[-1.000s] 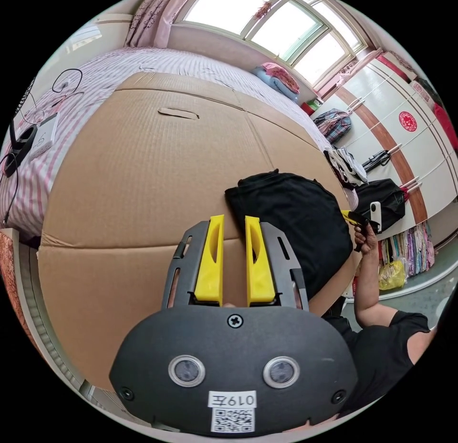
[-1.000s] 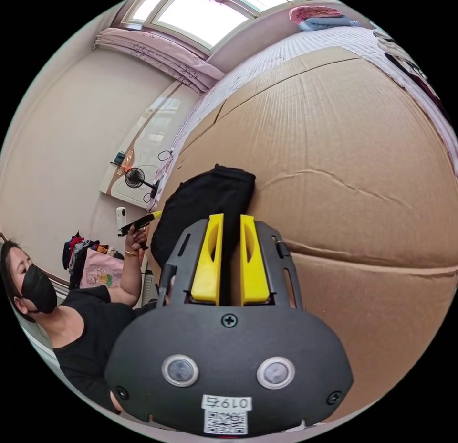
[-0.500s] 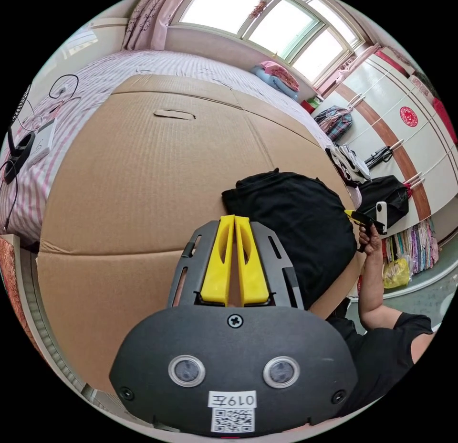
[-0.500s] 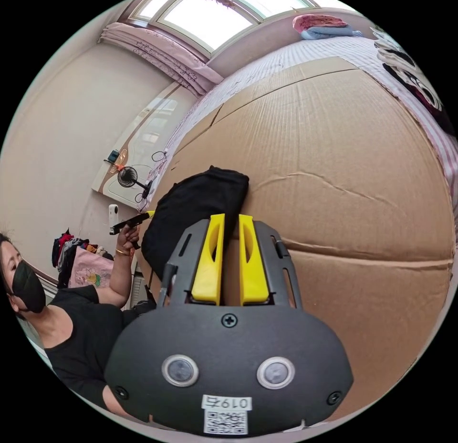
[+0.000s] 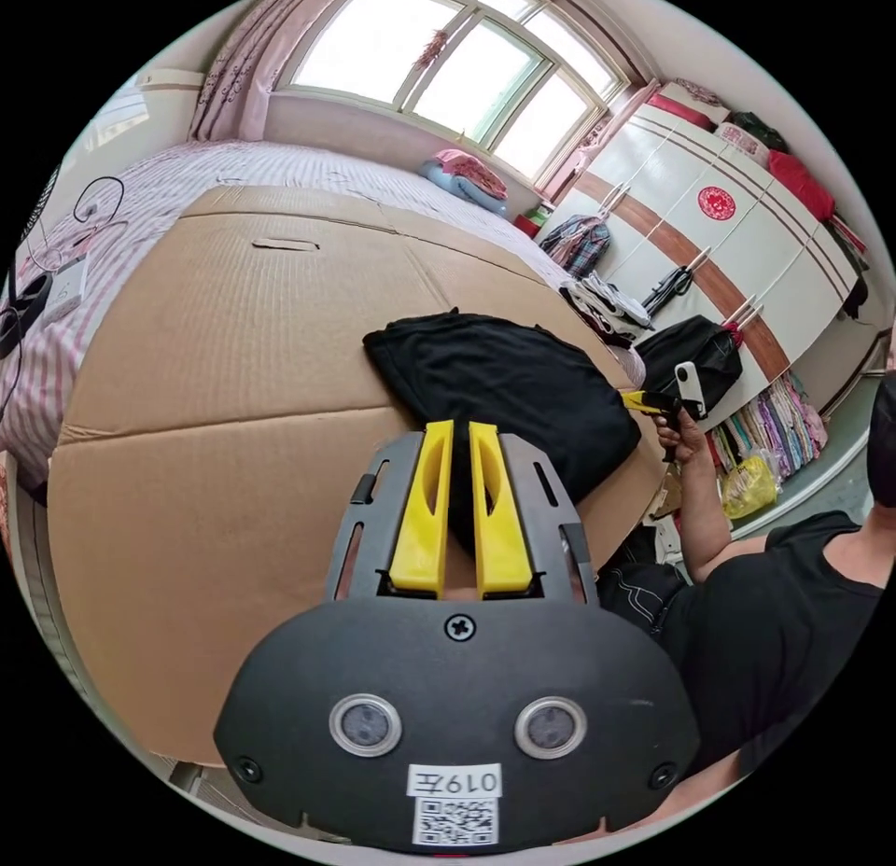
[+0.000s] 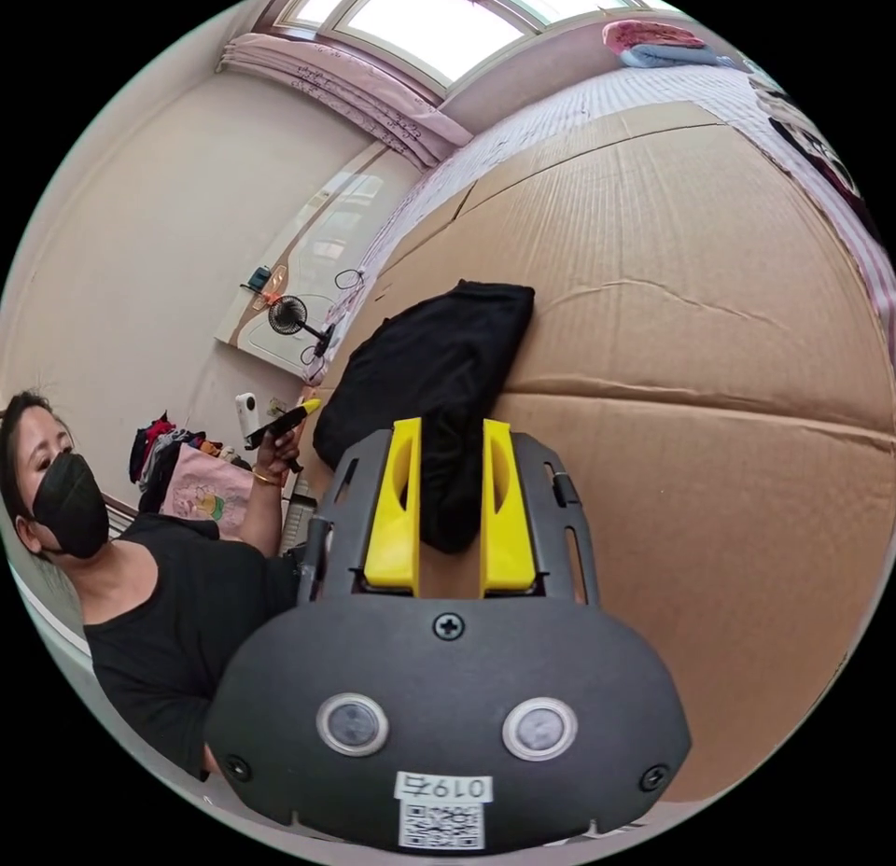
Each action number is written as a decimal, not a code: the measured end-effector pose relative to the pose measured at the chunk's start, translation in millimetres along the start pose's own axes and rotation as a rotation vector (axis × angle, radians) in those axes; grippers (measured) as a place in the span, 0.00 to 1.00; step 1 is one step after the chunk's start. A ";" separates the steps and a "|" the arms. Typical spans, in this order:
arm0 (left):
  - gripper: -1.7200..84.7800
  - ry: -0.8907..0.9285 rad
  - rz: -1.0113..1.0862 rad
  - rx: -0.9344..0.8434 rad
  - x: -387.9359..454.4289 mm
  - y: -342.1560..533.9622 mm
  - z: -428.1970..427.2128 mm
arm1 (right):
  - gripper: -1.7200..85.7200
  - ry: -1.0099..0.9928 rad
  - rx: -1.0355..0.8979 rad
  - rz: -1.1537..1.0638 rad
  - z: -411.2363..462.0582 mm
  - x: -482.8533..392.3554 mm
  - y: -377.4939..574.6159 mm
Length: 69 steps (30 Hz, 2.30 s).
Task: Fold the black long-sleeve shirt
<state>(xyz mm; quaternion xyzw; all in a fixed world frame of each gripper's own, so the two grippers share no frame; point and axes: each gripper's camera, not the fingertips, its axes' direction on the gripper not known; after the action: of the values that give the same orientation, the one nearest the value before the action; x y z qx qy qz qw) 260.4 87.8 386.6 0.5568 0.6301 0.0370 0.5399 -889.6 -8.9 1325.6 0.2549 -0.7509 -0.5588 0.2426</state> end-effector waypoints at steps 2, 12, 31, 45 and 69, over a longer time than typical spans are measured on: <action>0.03 -0.010 -0.029 -0.013 1.8 7.1 0.9 | 0.12 0.003 -0.004 -0.006 0.3 -4.6 2.9; 0.03 -0.011 -0.106 -0.029 3.7 22.4 -8.9 | 0.10 -0.003 0.010 -0.018 -22.7 -24.1 17.6; 0.03 -0.003 0.146 0.056 54.0 70.3 -31.8 | 0.05 0.076 -0.128 -0.127 -31.6 -70.6 45.7; 0.06 0.115 0.017 -0.022 23.1 81.2 -26.6 | 0.05 0.026 -0.134 -0.133 -40.9 -60.2 49.9; 0.04 0.161 0.014 -0.043 12.0 79.6 -20.9 | 0.02 -0.023 -0.161 -0.161 -35.5 -29.2 41.9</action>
<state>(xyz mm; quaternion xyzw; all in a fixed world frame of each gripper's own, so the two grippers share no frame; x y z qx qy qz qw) 300.4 138.3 439.1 0.5449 0.6665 0.0990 0.4992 -849.3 -4.9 1372.7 0.2876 -0.6835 -0.6378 0.2081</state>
